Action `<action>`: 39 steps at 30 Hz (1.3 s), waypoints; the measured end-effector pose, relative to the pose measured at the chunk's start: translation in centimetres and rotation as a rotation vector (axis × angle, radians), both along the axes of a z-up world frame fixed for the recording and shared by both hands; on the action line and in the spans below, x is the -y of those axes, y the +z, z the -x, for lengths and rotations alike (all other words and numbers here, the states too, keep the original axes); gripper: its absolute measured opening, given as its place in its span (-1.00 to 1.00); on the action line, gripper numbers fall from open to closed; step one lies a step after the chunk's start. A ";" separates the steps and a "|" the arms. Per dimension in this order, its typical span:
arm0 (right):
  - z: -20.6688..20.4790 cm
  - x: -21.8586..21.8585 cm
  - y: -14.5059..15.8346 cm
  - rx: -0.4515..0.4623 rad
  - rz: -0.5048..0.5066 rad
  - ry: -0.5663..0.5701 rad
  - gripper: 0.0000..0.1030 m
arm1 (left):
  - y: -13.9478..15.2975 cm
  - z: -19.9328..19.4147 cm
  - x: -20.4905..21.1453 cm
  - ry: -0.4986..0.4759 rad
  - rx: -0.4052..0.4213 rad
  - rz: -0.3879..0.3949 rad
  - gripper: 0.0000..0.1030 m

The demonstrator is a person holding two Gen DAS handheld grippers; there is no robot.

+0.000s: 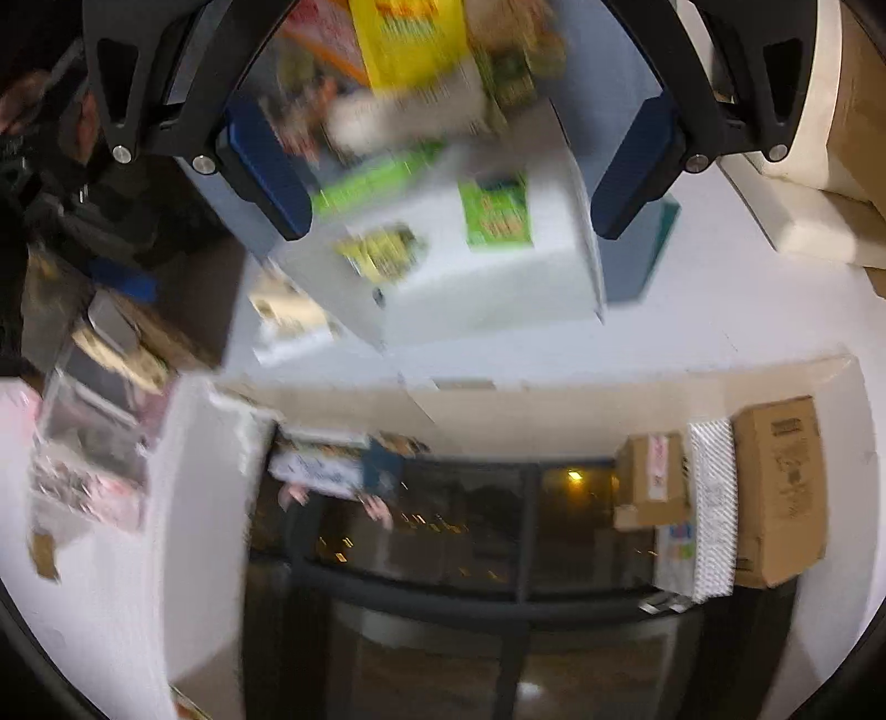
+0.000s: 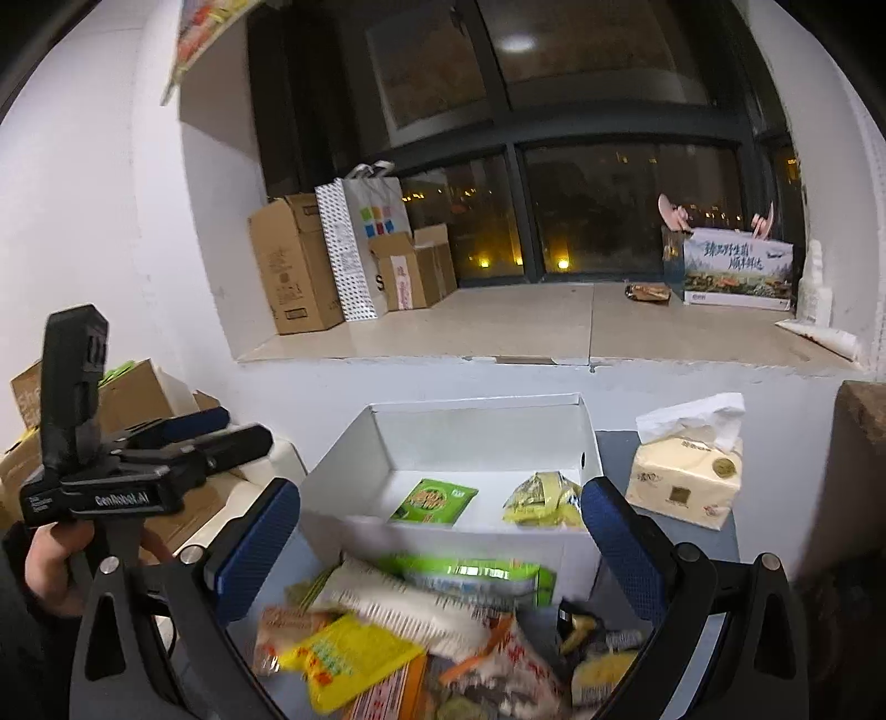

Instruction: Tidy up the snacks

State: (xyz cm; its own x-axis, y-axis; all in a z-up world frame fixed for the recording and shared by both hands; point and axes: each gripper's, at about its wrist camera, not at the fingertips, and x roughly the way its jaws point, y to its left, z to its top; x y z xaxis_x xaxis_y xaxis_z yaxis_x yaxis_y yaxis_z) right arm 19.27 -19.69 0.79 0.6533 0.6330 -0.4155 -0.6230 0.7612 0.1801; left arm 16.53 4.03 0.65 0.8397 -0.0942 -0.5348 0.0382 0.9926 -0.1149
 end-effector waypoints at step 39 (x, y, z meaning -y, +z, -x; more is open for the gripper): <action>-9.9 5.6 -16.7 -0.516 0.132 -0.144 0.39 | -7.2 6.8 3.7 -0.133 -0.145 0.064 1.00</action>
